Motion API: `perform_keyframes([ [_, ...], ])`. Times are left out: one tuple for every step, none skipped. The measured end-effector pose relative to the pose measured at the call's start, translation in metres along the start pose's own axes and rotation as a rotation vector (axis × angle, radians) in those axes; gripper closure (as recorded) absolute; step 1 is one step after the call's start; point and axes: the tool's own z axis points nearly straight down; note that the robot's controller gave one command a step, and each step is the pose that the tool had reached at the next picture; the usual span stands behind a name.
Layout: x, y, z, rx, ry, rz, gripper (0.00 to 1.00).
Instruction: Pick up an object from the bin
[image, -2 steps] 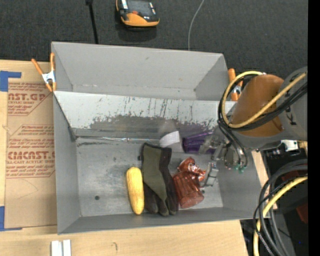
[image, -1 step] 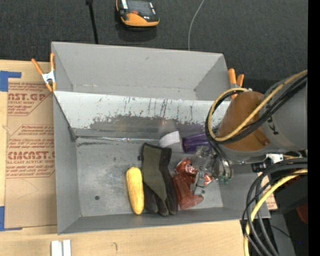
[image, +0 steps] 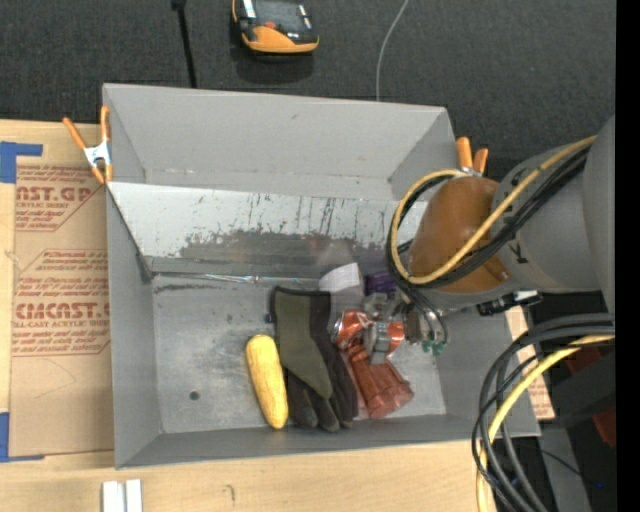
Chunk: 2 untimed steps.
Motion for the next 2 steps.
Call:
perform_keyframes([
  [0.000,0.000,0.000,0.000,0.000,0.000,1.00],
  [0.009,-0.012,-0.183,0.003,0.030,0.020,1.00],
])
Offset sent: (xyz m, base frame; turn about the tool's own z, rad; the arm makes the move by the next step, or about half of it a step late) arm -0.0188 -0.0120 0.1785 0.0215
